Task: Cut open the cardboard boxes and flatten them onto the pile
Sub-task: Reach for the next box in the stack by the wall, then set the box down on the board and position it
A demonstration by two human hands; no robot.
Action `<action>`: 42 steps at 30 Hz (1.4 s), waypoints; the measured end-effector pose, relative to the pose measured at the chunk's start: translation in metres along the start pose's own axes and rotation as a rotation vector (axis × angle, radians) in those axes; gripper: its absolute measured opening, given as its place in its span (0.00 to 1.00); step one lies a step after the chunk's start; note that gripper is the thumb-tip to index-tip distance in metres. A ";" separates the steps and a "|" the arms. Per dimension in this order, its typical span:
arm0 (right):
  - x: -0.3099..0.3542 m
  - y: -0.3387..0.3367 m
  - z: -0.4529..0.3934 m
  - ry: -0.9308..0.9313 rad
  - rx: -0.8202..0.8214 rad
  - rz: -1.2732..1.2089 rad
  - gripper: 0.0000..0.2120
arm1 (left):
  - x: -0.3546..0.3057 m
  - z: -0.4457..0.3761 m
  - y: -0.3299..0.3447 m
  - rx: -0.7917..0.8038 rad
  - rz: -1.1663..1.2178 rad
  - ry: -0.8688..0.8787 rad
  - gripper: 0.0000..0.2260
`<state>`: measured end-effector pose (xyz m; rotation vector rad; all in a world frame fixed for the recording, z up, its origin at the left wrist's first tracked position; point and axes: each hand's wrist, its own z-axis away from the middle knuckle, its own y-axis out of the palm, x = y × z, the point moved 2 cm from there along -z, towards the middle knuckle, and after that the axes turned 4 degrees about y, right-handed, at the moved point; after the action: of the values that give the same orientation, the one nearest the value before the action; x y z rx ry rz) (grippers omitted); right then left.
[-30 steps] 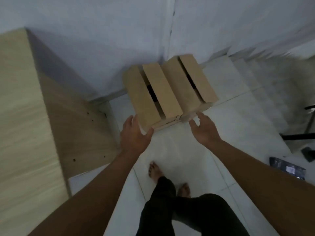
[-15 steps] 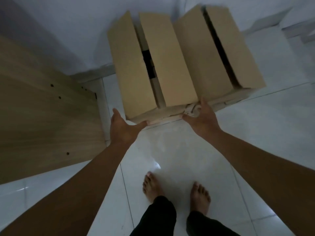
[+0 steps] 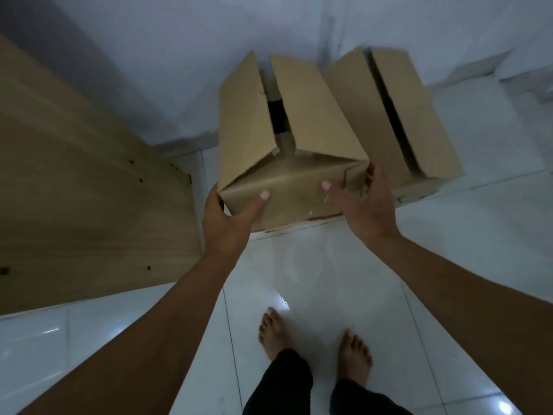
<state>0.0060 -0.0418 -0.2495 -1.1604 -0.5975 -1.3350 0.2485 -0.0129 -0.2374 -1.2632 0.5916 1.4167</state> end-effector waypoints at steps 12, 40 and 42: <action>0.230 -0.060 0.108 -0.107 -0.131 0.041 0.28 | -0.228 0.099 -0.084 -0.032 0.074 0.138 0.26; 0.600 0.306 0.438 -0.450 0.090 0.050 0.30 | -0.402 0.164 -0.667 -0.453 0.029 0.518 0.29; 0.613 0.342 0.451 -0.427 0.106 0.102 0.30 | -0.395 0.158 -0.706 -0.436 0.053 0.506 0.24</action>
<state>0.5759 0.0431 0.3544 -1.3794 -0.8920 -0.9594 0.7747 0.1723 0.3697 -1.9980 0.6735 1.3105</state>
